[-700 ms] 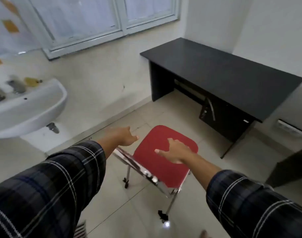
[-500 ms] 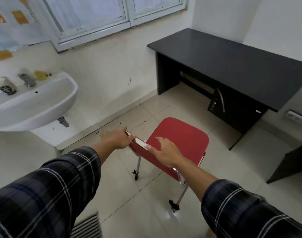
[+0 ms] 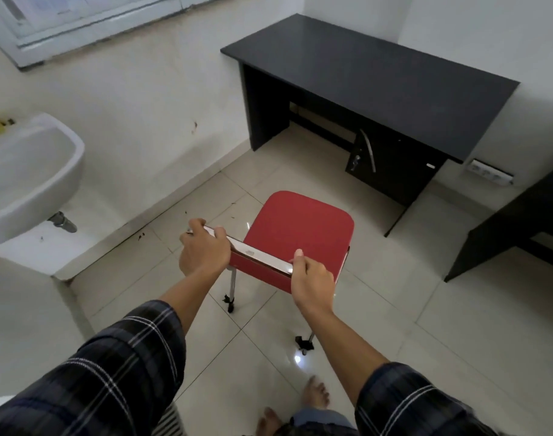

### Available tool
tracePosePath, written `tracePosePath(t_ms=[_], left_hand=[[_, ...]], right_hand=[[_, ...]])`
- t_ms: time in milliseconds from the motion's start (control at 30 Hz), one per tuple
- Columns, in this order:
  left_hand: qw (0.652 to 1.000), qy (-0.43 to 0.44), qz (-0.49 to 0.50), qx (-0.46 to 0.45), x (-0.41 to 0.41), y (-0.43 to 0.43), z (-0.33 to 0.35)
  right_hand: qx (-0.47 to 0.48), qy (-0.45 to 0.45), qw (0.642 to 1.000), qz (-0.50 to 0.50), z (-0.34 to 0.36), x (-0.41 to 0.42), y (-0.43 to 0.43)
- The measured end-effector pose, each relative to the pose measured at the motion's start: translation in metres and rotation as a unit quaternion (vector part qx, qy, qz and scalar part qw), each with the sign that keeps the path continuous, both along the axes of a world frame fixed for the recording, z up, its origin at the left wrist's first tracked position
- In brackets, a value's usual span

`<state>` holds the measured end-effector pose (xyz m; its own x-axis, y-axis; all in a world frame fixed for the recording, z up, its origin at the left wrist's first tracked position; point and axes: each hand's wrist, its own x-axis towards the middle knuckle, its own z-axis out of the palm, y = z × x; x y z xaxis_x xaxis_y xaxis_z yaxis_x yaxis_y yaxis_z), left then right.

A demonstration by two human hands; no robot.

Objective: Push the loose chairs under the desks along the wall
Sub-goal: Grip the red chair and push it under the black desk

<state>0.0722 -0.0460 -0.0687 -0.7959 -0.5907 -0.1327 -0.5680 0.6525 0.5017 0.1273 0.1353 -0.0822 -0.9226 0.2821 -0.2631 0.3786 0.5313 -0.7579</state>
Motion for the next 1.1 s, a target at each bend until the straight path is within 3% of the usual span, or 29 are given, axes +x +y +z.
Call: tracePosePath(t_ms=[133,267,500,567,633,800,867,1000,1100], left_hand=[[0.999,-0.020,0.023,0.026,-0.011,-0.003,0.005],[0.995,-0.038,0.039,0.082,-0.030,-0.021,0.003],[0.949,-0.073,0.111,0.286,-0.059,-0.049,-0.017],[0.915,-0.073,0.158,0.365,-0.065,-0.051,-0.021],[0.862,-0.085,0.204,0.455,-0.068,-0.050,-0.016],[0.668,-0.148,0.268,0.678,-0.072,-0.070,-0.006],[0.616,-0.148,0.258,0.729,-0.074,-0.083,-0.010],[0.569,-0.169,0.224,0.773,-0.076,-0.088,-0.013],[0.566,-0.195,0.201,0.775,-0.082,-0.086,-0.010]], right_hand=[[-0.092,-0.040,0.988,-0.114,-0.006,-0.004,-0.002],[-0.245,-0.147,0.916,-0.281,-0.014,-0.011,-0.007],[-0.285,-0.197,0.872,-0.345,-0.017,-0.025,-0.003],[-0.309,-0.168,0.843,-0.407,-0.012,-0.025,-0.008],[-0.366,-0.152,0.787,-0.473,-0.010,-0.022,-0.014],[-0.500,-0.121,0.655,-0.554,-0.002,-0.026,-0.025],[-0.540,-0.097,0.624,-0.557,0.001,-0.026,-0.029],[-0.587,-0.042,0.589,-0.554,0.010,-0.024,-0.039],[-0.596,-0.015,0.578,-0.558,0.017,-0.028,-0.041]])
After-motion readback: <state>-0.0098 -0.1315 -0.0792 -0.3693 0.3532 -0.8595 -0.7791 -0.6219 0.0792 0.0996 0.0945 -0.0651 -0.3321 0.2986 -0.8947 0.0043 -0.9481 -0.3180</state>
